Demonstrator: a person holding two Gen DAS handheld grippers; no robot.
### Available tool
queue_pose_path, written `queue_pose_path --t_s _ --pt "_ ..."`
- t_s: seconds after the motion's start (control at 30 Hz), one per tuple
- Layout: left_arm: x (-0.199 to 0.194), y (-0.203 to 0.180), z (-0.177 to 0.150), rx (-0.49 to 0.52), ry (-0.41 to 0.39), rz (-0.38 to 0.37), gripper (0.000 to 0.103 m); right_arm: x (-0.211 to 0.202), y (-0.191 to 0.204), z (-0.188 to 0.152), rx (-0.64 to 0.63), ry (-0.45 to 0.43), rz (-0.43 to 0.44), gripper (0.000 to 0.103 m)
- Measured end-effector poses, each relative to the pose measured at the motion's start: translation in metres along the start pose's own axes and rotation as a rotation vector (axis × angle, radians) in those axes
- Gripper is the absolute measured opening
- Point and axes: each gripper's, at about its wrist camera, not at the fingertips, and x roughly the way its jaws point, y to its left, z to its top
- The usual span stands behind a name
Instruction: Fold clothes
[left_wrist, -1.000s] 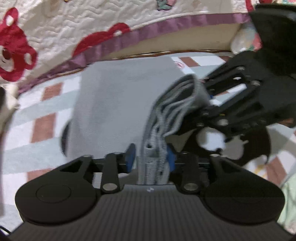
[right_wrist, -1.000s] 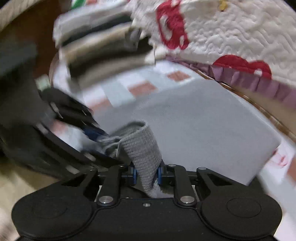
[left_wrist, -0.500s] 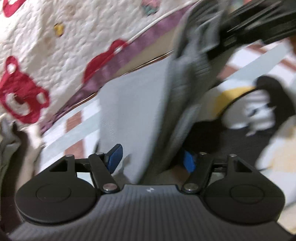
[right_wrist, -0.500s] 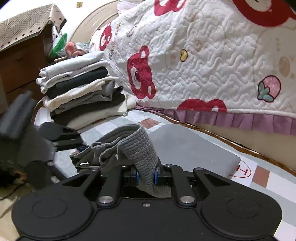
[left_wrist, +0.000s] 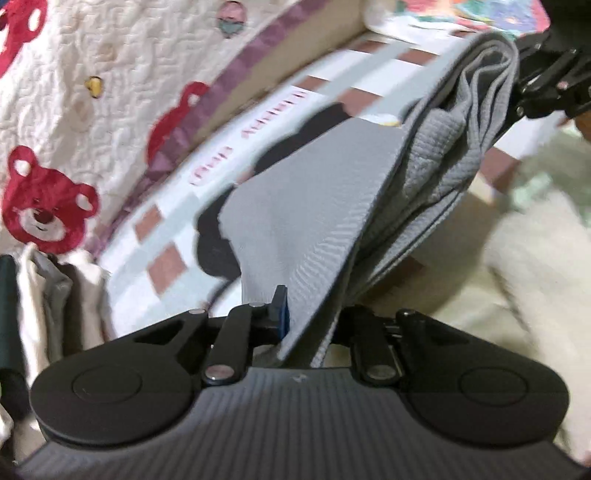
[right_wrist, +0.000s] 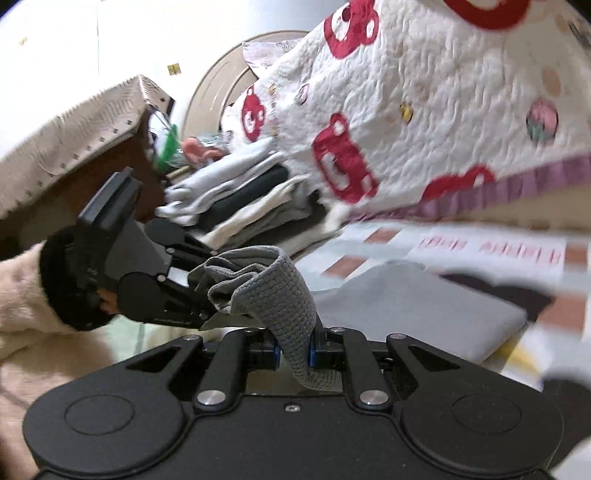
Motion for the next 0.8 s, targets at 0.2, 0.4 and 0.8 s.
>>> queue_pose_path --t_s 0.2,0.4,0.8 --pt "0.015 0.016 0.018 0.028 0.012 -0.006 0.019 -0.002 -0.008 -0.015 0.089 0.015 -0.059 0.016" --pt "0.031 0.036 0.053 0.085 0.011 0.018 0.029 0.003 -0.037 0.003 0.171 -0.012 -0.139 0.016" --pt "0.121 0.093 0.057 -0.209 -0.058 0.018 0.016 0.038 -0.107 0.003 0.273 0.003 -0.307 0.015"
